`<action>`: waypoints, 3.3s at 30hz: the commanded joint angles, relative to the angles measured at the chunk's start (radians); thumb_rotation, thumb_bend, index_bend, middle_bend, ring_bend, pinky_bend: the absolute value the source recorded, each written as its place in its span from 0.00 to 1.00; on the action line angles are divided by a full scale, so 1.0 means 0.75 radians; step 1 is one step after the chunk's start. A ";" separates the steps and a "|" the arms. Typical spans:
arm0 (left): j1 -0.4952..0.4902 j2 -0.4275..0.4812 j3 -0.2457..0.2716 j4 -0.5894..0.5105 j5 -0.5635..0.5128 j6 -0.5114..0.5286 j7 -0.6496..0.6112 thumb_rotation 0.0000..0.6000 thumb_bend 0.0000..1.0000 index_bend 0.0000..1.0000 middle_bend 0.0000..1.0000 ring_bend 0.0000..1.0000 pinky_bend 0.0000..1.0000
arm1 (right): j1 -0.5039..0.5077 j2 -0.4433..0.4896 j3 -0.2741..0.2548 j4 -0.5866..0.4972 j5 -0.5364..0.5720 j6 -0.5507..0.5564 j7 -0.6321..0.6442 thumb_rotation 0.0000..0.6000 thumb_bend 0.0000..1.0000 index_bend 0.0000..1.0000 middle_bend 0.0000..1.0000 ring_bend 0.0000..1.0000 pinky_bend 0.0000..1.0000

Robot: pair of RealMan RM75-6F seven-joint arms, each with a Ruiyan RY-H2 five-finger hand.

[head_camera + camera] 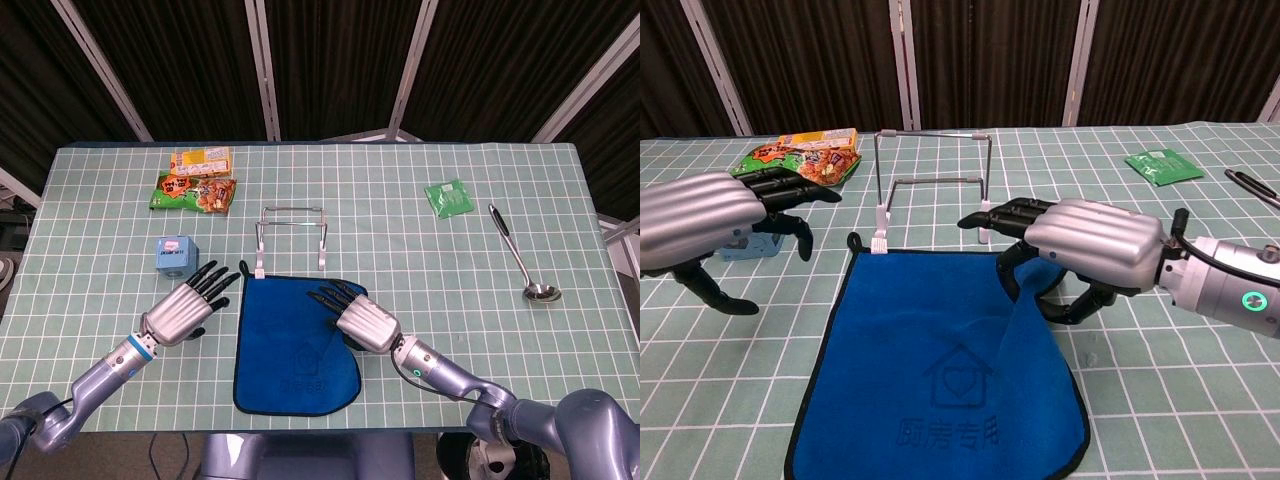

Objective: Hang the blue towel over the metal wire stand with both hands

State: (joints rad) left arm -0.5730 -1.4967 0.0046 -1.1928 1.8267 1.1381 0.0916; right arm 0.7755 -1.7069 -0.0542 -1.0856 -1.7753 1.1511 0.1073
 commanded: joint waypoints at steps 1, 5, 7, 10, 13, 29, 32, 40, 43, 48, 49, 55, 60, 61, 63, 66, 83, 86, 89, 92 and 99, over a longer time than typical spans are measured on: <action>-0.026 -0.074 0.036 0.079 0.020 0.013 -0.086 1.00 0.12 0.39 0.00 0.00 0.00 | -0.003 0.004 0.003 -0.012 0.008 0.000 0.002 1.00 0.55 0.63 0.00 0.00 0.00; -0.045 -0.153 0.069 0.185 0.028 0.006 -0.145 1.00 0.12 0.39 0.00 0.00 0.00 | -0.009 0.010 0.002 -0.017 0.018 -0.001 0.008 1.00 0.55 0.63 0.00 0.00 0.00; -0.052 -0.177 0.074 0.213 0.029 0.006 -0.161 1.00 0.12 0.39 0.00 0.00 0.00 | -0.011 0.011 0.001 -0.016 0.019 0.001 0.013 1.00 0.55 0.63 0.00 0.00 0.00; -0.063 -0.211 0.082 0.252 0.030 0.009 -0.183 1.00 0.12 0.39 0.00 0.00 0.00 | -0.014 0.013 -0.003 -0.012 0.018 0.005 0.020 1.00 0.55 0.63 0.00 0.00 0.00; -0.079 -0.252 0.091 0.294 0.033 0.011 -0.203 1.00 0.12 0.39 0.00 0.00 0.00 | -0.016 0.014 -0.008 -0.005 0.015 0.008 0.029 1.00 0.55 0.63 0.00 0.00 0.00; -0.126 -0.347 0.105 0.366 0.000 0.016 -0.234 1.00 0.14 0.41 0.00 0.00 0.00 | -0.030 0.024 -0.018 0.020 0.010 0.033 0.049 1.00 0.55 0.63 0.00 0.00 0.00; -0.130 -0.360 0.110 0.381 -0.010 0.016 -0.249 1.00 0.18 0.43 0.00 0.00 0.00 | -0.034 0.027 -0.021 0.022 0.007 0.037 0.047 1.00 0.55 0.63 0.00 0.00 0.00; -0.140 -0.367 0.127 0.388 -0.021 0.026 -0.276 1.00 0.36 0.48 0.00 0.00 0.00 | -0.037 0.036 -0.023 0.018 0.004 0.042 0.046 1.00 0.55 0.63 0.00 0.00 0.00; -0.141 -0.367 0.128 0.388 -0.026 0.030 -0.278 1.00 0.39 0.52 0.00 0.00 0.00 | -0.038 0.038 -0.024 0.015 0.003 0.043 0.044 1.00 0.55 0.63 0.00 0.00 0.00; -0.140 -0.368 0.130 0.387 -0.038 0.045 -0.291 1.00 0.46 0.64 0.00 0.00 0.00 | -0.040 0.044 -0.025 0.007 0.000 0.050 0.043 1.00 0.55 0.63 0.00 0.00 0.00; -0.139 -0.369 0.130 0.386 -0.041 0.048 -0.298 1.00 0.46 0.66 0.00 0.00 0.00 | -0.041 0.047 -0.026 0.005 -0.001 0.053 0.043 1.00 0.55 0.63 0.00 0.00 0.00; -0.139 -0.365 0.118 0.377 -0.053 0.086 -0.320 1.00 0.46 0.71 0.00 0.00 0.00 | -0.044 0.073 -0.017 -0.021 -0.007 0.078 0.040 1.00 0.55 0.63 0.00 0.00 0.00; -0.141 -0.341 0.090 0.335 -0.058 0.153 -0.327 1.00 0.47 0.74 0.00 0.00 0.00 | -0.036 0.138 0.015 -0.099 -0.015 0.121 0.010 1.00 0.55 0.63 0.00 0.00 0.00; -0.141 -0.335 0.079 0.323 -0.056 0.180 -0.329 1.00 0.47 0.75 0.00 0.00 0.00 | -0.033 0.161 0.028 -0.129 -0.017 0.135 -0.002 1.00 0.55 0.63 0.00 0.00 0.00; -0.143 -0.323 0.060 0.303 -0.056 0.221 -0.333 1.00 0.47 0.78 0.00 0.00 0.00 | -0.025 0.203 0.053 -0.179 -0.017 0.151 -0.025 1.00 0.55 0.63 0.00 0.00 0.00; -0.148 -0.291 0.017 0.242 -0.069 0.275 -0.331 1.00 0.49 0.79 0.00 0.00 0.00 | -0.008 0.285 0.107 -0.267 -0.003 0.164 -0.071 1.00 0.55 0.63 0.00 0.00 0.00; -0.257 -0.067 -0.347 -0.148 -0.331 0.228 -0.082 1.00 0.49 0.80 0.00 0.00 0.00 | 0.106 0.566 0.426 -0.448 0.300 0.018 -0.140 1.00 0.55 0.63 0.00 0.00 0.00; -0.298 -0.048 -0.414 -0.152 -0.382 0.198 -0.030 1.00 0.49 0.80 0.00 0.00 0.00 | 0.128 0.561 0.469 -0.423 0.378 -0.025 -0.132 1.00 0.55 0.63 0.00 0.00 0.00; -0.346 -0.034 -0.481 -0.141 -0.468 0.124 0.019 1.00 0.49 0.80 0.00 0.00 0.00 | 0.152 0.536 0.499 -0.367 0.450 -0.075 -0.122 1.00 0.55 0.63 0.00 0.00 0.00; -0.384 -0.041 -0.525 -0.119 -0.573 0.042 0.043 1.00 0.49 0.80 0.00 0.00 0.00 | 0.177 0.485 0.506 -0.289 0.495 -0.115 -0.124 1.00 0.55 0.63 0.00 0.00 0.00; -0.417 -0.097 -0.520 -0.016 -0.662 -0.031 0.027 1.00 0.49 0.80 0.00 0.00 0.00 | 0.208 0.391 0.501 -0.164 0.542 -0.166 -0.075 1.00 0.55 0.63 0.00 0.00 0.00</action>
State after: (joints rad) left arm -0.8777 -1.5537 -0.3909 -1.2258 1.3465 1.1326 0.1246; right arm 0.9230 -1.3951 0.3242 -1.2301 -1.3789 1.0406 0.0367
